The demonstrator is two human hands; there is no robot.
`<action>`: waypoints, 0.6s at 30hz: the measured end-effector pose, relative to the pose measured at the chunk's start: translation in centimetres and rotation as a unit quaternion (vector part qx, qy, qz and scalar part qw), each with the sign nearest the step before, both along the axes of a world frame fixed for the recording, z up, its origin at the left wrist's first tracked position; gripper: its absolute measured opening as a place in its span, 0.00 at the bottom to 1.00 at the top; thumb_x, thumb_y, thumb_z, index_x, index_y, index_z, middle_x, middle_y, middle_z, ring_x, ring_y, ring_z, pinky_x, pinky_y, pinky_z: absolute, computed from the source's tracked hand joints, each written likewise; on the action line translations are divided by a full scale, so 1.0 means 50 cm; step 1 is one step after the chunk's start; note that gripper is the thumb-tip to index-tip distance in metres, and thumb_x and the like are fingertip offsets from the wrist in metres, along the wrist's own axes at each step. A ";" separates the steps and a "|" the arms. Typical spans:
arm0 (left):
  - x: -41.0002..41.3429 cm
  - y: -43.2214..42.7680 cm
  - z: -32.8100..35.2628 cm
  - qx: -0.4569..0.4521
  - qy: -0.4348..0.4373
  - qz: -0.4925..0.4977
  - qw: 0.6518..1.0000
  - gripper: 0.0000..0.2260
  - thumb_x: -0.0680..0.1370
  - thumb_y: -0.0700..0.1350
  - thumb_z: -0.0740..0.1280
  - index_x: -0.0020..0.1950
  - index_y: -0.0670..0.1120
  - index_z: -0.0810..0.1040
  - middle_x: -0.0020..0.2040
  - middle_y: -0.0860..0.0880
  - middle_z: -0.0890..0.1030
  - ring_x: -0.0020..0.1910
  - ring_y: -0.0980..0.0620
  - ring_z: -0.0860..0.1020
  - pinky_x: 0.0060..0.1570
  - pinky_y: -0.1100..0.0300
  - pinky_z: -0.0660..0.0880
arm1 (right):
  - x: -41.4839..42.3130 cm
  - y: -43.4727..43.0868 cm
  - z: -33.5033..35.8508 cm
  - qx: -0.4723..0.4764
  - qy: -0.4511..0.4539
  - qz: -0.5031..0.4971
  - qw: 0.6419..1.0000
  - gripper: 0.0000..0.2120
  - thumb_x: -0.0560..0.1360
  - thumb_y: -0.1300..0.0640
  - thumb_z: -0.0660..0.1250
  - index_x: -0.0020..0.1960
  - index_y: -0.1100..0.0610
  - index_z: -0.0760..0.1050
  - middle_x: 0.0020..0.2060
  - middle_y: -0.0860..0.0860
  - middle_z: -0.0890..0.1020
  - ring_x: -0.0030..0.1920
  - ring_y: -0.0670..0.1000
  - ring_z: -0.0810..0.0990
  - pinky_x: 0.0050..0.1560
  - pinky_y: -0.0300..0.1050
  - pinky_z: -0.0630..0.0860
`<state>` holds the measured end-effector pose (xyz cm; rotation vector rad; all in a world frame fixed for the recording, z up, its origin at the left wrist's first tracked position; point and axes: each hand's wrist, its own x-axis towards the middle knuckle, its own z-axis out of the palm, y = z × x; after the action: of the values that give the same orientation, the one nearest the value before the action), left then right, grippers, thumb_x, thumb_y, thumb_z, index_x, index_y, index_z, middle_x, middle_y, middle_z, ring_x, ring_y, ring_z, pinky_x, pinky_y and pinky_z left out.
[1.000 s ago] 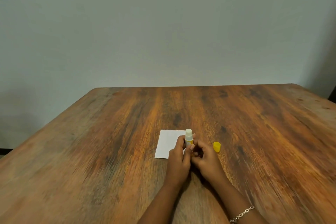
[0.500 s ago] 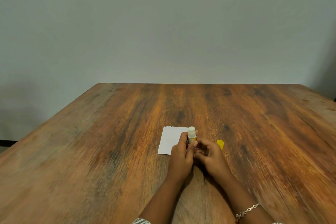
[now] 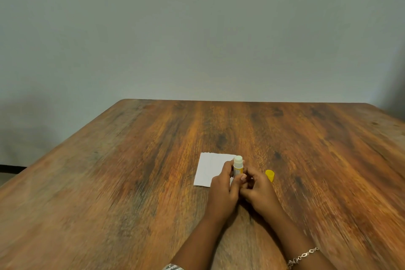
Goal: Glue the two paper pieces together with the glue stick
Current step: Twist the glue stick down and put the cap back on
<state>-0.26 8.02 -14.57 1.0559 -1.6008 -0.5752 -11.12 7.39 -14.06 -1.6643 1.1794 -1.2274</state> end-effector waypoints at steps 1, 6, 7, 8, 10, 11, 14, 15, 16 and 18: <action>0.000 0.000 0.000 0.000 0.004 -0.001 1.000 0.10 0.78 0.41 0.62 0.59 0.44 0.72 0.49 0.48 0.82 0.46 0.56 0.80 0.46 0.57 0.77 | 0.000 0.000 0.002 -0.004 0.001 0.002 1.000 0.12 0.68 0.75 0.64 0.47 0.64 0.77 0.40 0.63 0.80 0.35 0.58 0.76 0.38 0.52 0.73; 0.004 0.001 0.004 0.002 0.021 0.002 1.000 0.12 0.76 0.46 0.60 0.59 0.45 0.72 0.45 0.47 0.82 0.42 0.55 0.79 0.42 0.57 0.75 | -0.001 0.003 0.009 0.026 -0.056 0.050 0.997 0.17 0.71 0.75 0.62 0.51 0.59 0.78 0.46 0.62 0.83 0.47 0.56 0.82 0.47 0.49 0.79; 0.003 0.001 0.004 0.003 0.020 -0.001 1.000 0.12 0.76 0.46 0.60 0.59 0.44 0.72 0.46 0.47 0.82 0.43 0.56 0.79 0.42 0.58 0.75 | -0.001 0.002 0.007 0.025 -0.052 0.046 0.997 0.15 0.70 0.75 0.62 0.50 0.60 0.78 0.45 0.63 0.83 0.45 0.56 0.82 0.45 0.49 0.79; 0.003 0.001 0.003 0.003 0.018 -0.006 1.000 0.11 0.77 0.45 0.60 0.59 0.44 0.72 0.47 0.48 0.82 0.44 0.57 0.79 0.43 0.59 0.75 | -0.002 0.001 0.004 0.019 -0.039 0.035 0.998 0.13 0.70 0.75 0.63 0.49 0.61 0.78 0.43 0.64 0.82 0.42 0.57 0.81 0.43 0.50 0.78; 0.002 0.001 0.000 0.003 0.014 -0.013 1.000 0.10 0.78 0.42 0.61 0.58 0.44 0.72 0.48 0.49 0.82 0.46 0.59 0.79 0.44 0.61 0.75 | -0.002 -0.003 -0.001 -0.001 -0.001 0.008 1.000 0.10 0.69 0.73 0.65 0.45 0.61 0.77 0.40 0.62 0.80 0.39 0.57 0.77 0.40 0.51 0.75; 0.002 0.000 -0.001 0.001 0.015 -0.014 1.000 0.09 0.78 0.42 0.61 0.58 0.44 0.72 0.48 0.50 0.82 0.45 0.60 0.79 0.44 0.62 0.75 | -0.002 -0.003 -0.002 -0.010 0.013 -0.002 1.000 0.10 0.69 0.73 0.65 0.44 0.60 0.77 0.39 0.59 0.79 0.39 0.56 0.76 0.40 0.49 0.73; 0.004 -0.004 -0.001 -0.002 0.021 -0.011 1.000 0.09 0.78 0.39 0.61 0.58 0.44 0.72 0.46 0.53 0.81 0.44 0.61 0.78 0.42 0.65 0.74 | 0.000 0.000 0.004 -0.013 0.008 0.014 1.000 0.17 0.69 0.74 0.64 0.48 0.54 0.78 0.45 0.54 0.82 0.45 0.51 0.81 0.45 0.42 0.77; 0.005 -0.005 0.000 -0.002 0.025 -0.010 1.000 0.10 0.78 0.38 0.61 0.59 0.44 0.72 0.46 0.53 0.81 0.44 0.61 0.78 0.41 0.67 0.74 | 0.000 0.003 0.006 -0.004 -0.012 0.032 0.999 0.20 0.69 0.75 0.63 0.50 0.52 0.78 0.46 0.54 0.83 0.47 0.50 0.82 0.48 0.42 0.78; 0.006 -0.006 0.000 -0.001 0.029 -0.011 1.000 0.10 0.78 0.38 0.61 0.58 0.44 0.72 0.45 0.53 0.80 0.43 0.61 0.79 0.40 0.69 0.73 | 0.000 0.003 0.007 0.008 -0.030 0.044 0.999 0.21 0.70 0.76 0.62 0.50 0.51 0.78 0.46 0.55 0.84 0.48 0.50 0.82 0.48 0.42 0.79; 0.006 -0.006 -0.001 -0.002 0.029 -0.017 0.999 0.10 0.78 0.38 0.61 0.58 0.43 0.72 0.45 0.57 0.80 0.44 0.64 0.78 0.41 0.73 0.72 | 0.000 0.004 0.008 0.013 -0.036 0.038 0.999 0.19 0.70 0.75 0.63 0.48 0.53 0.78 0.44 0.56 0.83 0.43 0.51 0.82 0.44 0.43 0.79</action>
<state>0.02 7.71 -14.64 1.0021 -1.5723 -0.6206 -11.13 7.60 -13.68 -1.6176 1.0749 -1.2086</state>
